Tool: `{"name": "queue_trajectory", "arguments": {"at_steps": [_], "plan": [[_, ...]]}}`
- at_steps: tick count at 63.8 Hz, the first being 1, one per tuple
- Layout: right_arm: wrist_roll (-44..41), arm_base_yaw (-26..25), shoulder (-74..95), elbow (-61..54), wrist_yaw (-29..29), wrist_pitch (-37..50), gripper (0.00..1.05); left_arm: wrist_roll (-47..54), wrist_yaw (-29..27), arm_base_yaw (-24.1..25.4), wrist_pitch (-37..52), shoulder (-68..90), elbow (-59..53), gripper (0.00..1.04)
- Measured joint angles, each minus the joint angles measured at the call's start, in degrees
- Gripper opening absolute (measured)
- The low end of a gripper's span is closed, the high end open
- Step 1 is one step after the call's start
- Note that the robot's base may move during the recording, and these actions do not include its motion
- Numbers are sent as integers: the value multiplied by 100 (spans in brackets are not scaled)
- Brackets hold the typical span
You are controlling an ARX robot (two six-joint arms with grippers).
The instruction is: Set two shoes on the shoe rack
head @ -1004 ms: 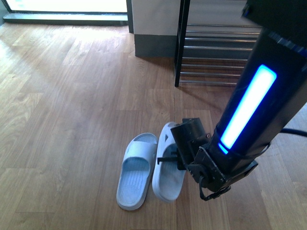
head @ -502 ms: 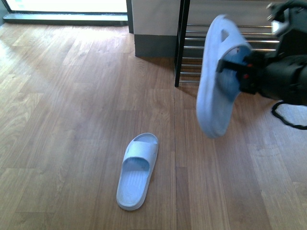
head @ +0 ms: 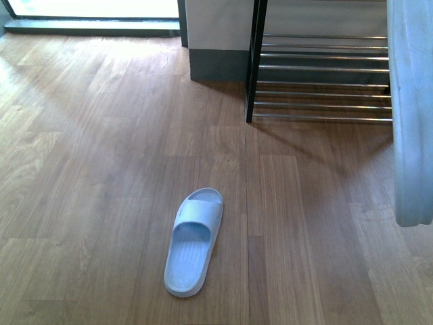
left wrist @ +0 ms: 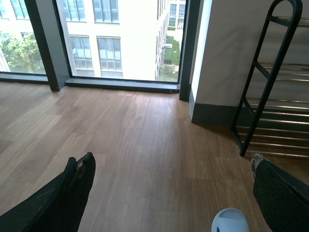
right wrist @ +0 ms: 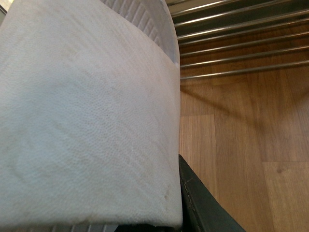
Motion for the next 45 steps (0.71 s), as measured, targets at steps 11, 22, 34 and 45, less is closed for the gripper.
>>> {"name": "queue_trajectory", "arguments": {"at_steps": [11,22,34,45], "plan": [[0,0,0,-4,0,0,2,0,-11,0,0,0,0,95],[-7,22,0,-7,-26,0,2,0,-11,0,2,0,0,95],[-7,-20,2,-7,11,-2,2,2,13,0,2,0,0,95],[-7,-31,-7,-9,-4,-2,2,0,9,0,0,0,0,95]]}}
